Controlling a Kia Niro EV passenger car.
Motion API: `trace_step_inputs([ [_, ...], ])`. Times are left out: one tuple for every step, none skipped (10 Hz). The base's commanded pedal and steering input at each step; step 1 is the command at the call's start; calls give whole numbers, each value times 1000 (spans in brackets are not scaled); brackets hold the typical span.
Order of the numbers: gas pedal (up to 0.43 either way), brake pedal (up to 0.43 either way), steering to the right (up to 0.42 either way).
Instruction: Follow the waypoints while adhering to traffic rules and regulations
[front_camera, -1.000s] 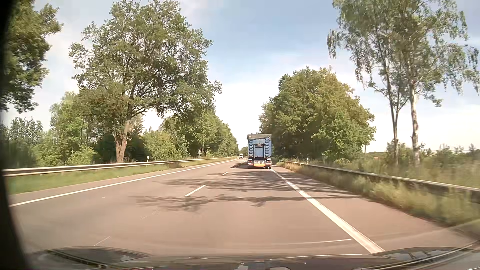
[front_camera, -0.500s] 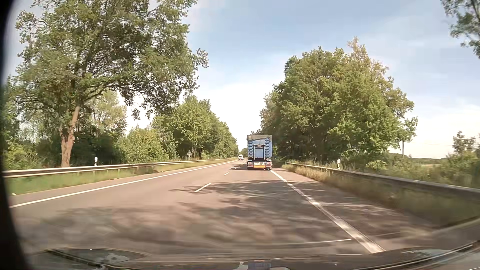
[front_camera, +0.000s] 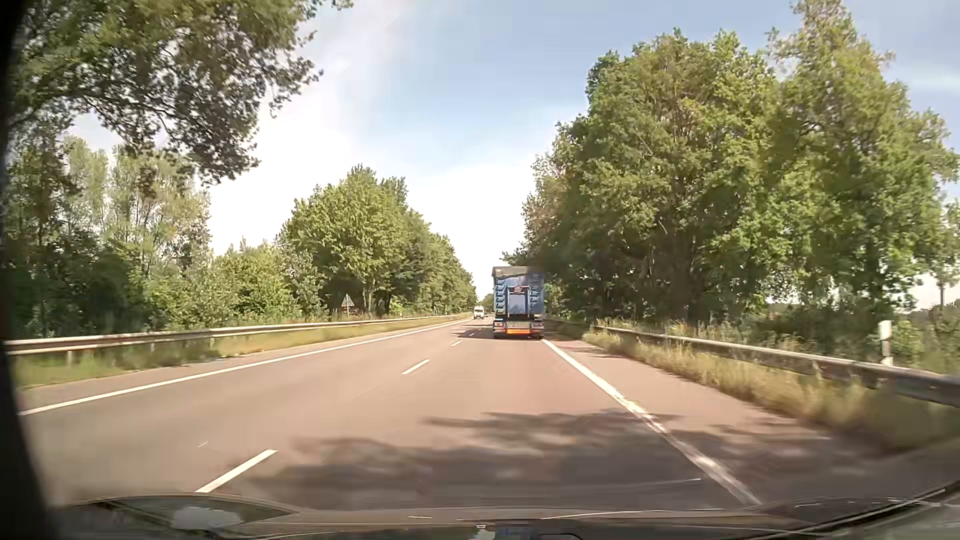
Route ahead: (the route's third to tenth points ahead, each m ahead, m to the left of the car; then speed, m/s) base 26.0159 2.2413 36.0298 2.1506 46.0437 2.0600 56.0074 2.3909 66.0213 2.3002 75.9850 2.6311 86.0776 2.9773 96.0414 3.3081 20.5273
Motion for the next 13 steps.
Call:
trace_step_inputs([
  [177,0,-1],
  [177,0,-1],
  [177,0,-2],
  [177,0,-2],
  [177,0,-3],
  [177,0,-3],
  [177,0,-2],
  [177,0,-3],
  [177,0,-3],
  [177,0,-3],
  [177,0,-3],
  [177,0,-2],
  [177,0,-2],
])
